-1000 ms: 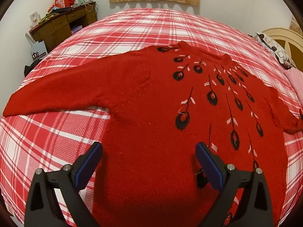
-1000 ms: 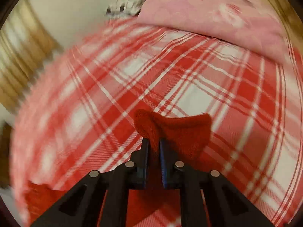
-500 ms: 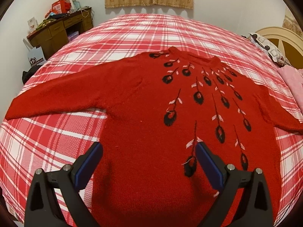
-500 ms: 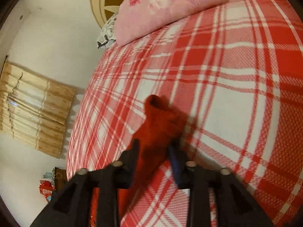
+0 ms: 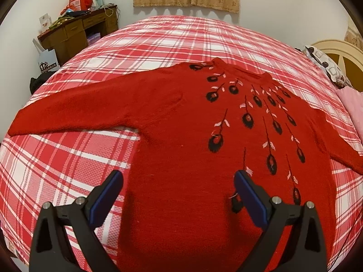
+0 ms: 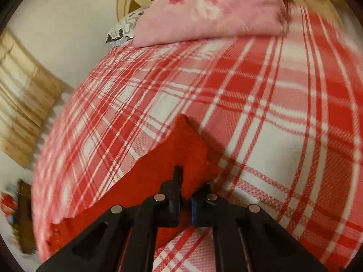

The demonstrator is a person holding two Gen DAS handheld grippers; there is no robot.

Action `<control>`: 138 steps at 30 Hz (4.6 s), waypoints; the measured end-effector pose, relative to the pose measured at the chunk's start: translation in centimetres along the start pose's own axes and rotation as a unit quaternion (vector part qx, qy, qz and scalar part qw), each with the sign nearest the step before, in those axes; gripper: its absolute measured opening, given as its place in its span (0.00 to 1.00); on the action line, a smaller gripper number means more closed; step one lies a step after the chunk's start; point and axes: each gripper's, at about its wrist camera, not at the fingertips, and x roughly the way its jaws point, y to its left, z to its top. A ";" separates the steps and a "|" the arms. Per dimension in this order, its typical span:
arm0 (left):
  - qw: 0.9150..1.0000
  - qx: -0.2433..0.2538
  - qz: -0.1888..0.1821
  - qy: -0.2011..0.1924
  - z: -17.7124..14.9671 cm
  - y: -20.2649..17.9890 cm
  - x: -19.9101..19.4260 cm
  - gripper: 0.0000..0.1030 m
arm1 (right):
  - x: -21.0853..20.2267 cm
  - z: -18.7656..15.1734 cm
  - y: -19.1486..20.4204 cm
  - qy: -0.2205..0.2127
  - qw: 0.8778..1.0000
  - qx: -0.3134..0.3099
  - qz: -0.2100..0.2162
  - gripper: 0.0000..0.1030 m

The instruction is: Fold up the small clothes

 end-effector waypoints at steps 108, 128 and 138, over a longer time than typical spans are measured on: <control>0.998 -0.034 0.043 -0.023 6.8 1.7 10.0 1.00 | -1.0 -28.3 27.0 0.041 0.912 -0.379 0.153 0.12; 0.972 -0.185 0.123 -0.081 2.2 18.6 1.0 1.00 | -0.6 -29.9 26.3 0.029 0.901 -0.388 0.191 0.37; 0.911 -0.374 0.163 -0.059 1.8 33.3 2.1 0.86 | -0.6 -30.2 26.5 0.025 0.900 -0.395 0.184 0.38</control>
